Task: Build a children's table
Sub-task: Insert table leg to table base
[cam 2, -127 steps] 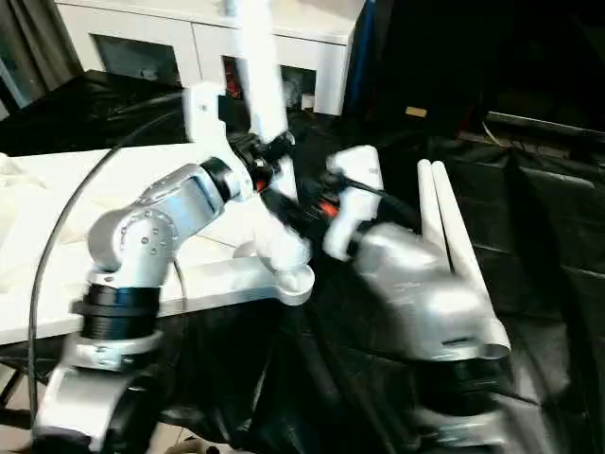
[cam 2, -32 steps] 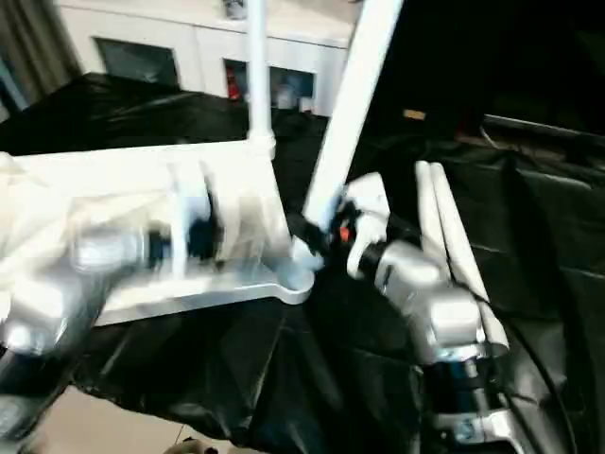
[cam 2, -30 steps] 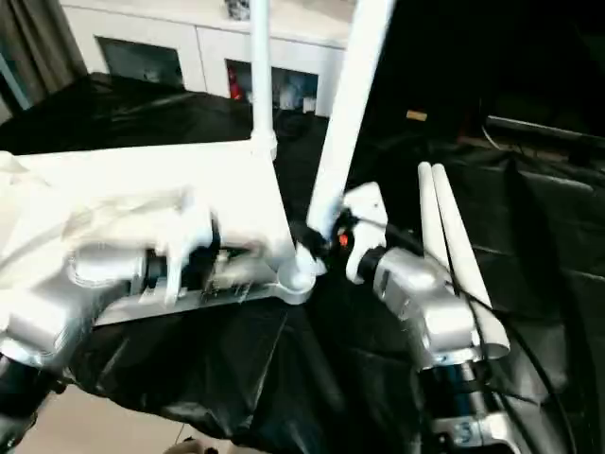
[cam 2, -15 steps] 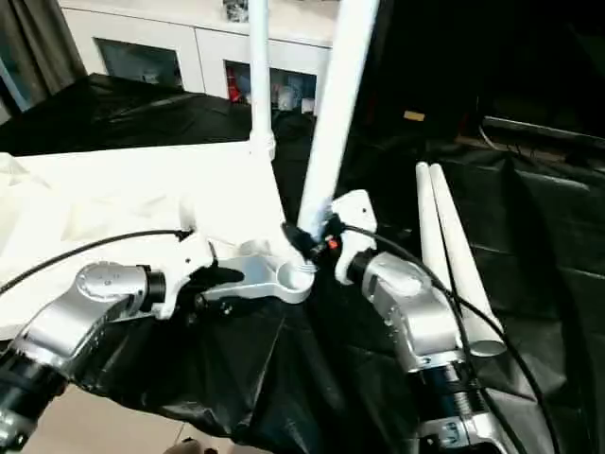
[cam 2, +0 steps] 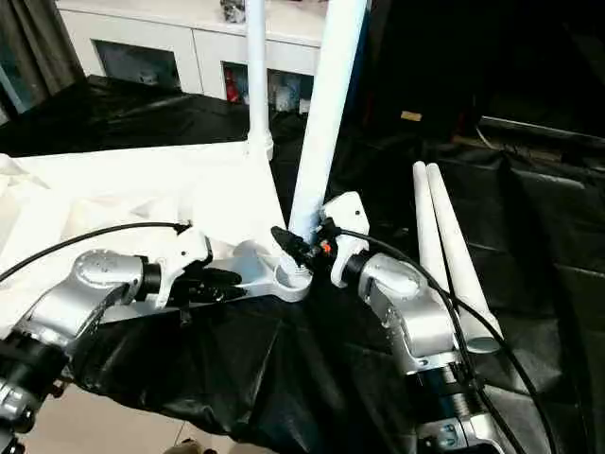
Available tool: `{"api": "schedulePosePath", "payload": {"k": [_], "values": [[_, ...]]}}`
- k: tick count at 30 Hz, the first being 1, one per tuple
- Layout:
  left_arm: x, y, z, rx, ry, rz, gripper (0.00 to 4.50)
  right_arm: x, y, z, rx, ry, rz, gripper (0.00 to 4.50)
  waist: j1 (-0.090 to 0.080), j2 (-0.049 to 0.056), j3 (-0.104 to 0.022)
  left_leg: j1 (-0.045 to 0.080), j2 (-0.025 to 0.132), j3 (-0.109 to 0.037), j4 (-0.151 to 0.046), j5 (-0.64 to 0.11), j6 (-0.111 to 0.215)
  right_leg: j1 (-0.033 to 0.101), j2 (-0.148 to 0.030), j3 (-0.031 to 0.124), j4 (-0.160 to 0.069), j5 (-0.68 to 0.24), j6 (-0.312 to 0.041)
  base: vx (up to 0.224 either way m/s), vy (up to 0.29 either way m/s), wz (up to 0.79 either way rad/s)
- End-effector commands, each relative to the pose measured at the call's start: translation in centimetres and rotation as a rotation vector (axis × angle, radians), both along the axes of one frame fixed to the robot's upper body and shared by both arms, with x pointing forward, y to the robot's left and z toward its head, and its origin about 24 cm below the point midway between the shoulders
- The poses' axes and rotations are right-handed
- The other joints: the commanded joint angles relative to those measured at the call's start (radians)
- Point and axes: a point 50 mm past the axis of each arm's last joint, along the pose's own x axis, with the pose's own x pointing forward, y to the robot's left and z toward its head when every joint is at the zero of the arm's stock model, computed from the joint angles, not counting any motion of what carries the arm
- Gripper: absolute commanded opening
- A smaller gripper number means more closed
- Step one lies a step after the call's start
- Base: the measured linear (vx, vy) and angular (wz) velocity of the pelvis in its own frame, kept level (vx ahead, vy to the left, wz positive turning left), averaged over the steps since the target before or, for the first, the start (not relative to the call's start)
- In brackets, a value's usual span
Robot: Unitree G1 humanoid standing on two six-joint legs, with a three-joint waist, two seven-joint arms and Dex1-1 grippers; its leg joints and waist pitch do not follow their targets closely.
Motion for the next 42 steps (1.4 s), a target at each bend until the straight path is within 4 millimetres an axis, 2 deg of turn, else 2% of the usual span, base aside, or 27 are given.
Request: {"api": "schedulePosePath", "payload": {"k": [1, 3, 8, 17, 23, 34, 42], "values": [[-0.1, 0.6, -0.6, 0.057, 0.028, -0.011, 0.70, 0.0, -0.2, 0.1, 0.001, -0.008, 0.007, 1.89, -0.005, 0.003, -0.065, 0.013, 0.018, -0.003, -0.075, -0.214, -0.020, 0.047, -0.073, 0.050, -0.082, -0.319, -0.135, 0.000, 0.000, 0.00], [-0.1, 0.7, -0.7, 0.071, 0.033, -0.017, 0.41, -0.1, -0.2, 0.0, -0.003, -0.005, 0.012, 1.89, -0.005, 0.004, -0.065, 0.013, 0.020, -0.004, -0.075, -0.211, -0.021, 0.047, -0.074, 0.051, -0.080, -0.316, -0.135, 0.000, 0.000, 0.00], [0.0, 1.1, -0.7, 0.079, 0.054, -0.029, 0.01, -0.2, -0.2, -0.5, -0.030, 0.026, 0.036, 1.89, -0.010, 0.002, -0.066, 0.012, 0.019, -0.004, -0.076, -0.208, -0.017, 0.048, -0.074, 0.050, -0.079, -0.306, -0.145, 0.000, 0.000, 0.00], [-0.3, 0.5, -0.3, 0.006, 0.071, -0.080, 0.00, -0.1, -0.3, -1.8, -0.090, 0.099, 0.064, 1.89, -0.020, 0.002, -0.066, 0.011, 0.020, -0.004, -0.074, -0.209, -0.012, 0.049, -0.075, 0.050, -0.077, -0.294, -0.165, 0.000, 0.000, 0.00], [-0.4, -0.1, -0.1, -0.018, 0.072, -0.101, 0.00, 0.3, 0.1, -2.1, -0.067, 0.136, 0.081, 1.89, -0.023, -0.002, -0.066, 0.011, 0.020, -0.004, -0.075, -0.203, -0.008, 0.050, -0.075, 0.050, -0.077, -0.297, -0.167, 0.000, 0.000, 0.00], [-0.4, -0.6, 0.1, -0.016, 0.068, -0.137, 0.00, -0.6, 0.5, -2.5, -0.099, 0.189, 0.200, 1.89, -0.018, -0.002, -0.065, 0.014, 0.022, -0.002, -0.076, -0.202, -0.003, 0.050, -0.076, 0.051, -0.078, -0.294, -0.165, 0.000, 0.000, 0.00], [-0.4, -0.8, 0.2, -0.021, 0.060, -0.144, 0.00, -0.1, -0.1, -3.0, -0.076, 0.189, 0.135, 1.89, -0.019, -0.001, -0.064, 0.015, 0.021, -0.003, -0.077, -0.223, -0.010, 0.048, -0.076, 0.050, -0.081, -0.317, -0.164, 0.000, 0.000, 0.00]]}}
